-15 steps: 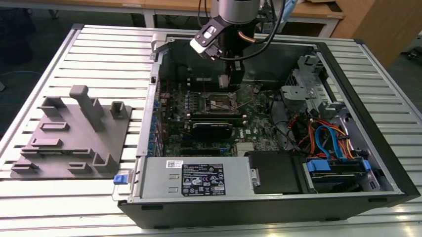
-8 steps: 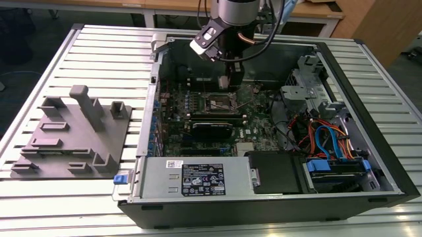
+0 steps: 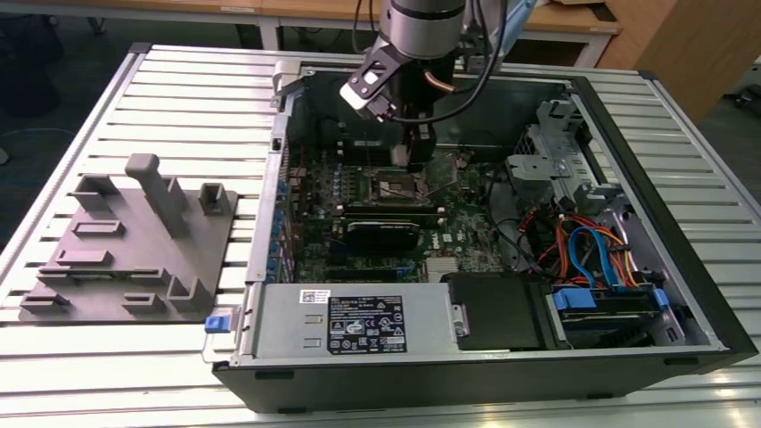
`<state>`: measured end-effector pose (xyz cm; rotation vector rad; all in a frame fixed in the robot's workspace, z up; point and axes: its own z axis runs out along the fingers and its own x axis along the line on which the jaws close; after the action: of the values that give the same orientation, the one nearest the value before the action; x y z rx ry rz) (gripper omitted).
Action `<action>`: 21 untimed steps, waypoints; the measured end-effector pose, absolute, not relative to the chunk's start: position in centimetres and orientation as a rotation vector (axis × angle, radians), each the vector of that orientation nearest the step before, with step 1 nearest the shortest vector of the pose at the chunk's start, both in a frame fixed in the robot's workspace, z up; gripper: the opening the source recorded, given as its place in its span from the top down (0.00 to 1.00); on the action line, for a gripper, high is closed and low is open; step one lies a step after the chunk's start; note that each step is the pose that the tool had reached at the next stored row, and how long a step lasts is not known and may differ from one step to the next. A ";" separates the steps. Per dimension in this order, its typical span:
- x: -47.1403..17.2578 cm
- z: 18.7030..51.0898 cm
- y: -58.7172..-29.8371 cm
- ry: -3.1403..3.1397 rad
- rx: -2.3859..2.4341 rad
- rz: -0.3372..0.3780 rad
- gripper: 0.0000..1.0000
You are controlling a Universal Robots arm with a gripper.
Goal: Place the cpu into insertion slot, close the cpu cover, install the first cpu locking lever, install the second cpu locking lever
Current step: 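Place the cpu into insertion slot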
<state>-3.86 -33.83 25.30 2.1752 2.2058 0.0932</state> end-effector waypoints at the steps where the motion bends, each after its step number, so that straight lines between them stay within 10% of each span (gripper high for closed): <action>1: -3.9 25.1 -33.9 2.206 2.176 0.093 0.46; 21: -4.0 24.2 -34.0 2.208 2.177 0.090 0.46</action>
<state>-4.04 -33.99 24.23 2.1769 2.2075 0.0903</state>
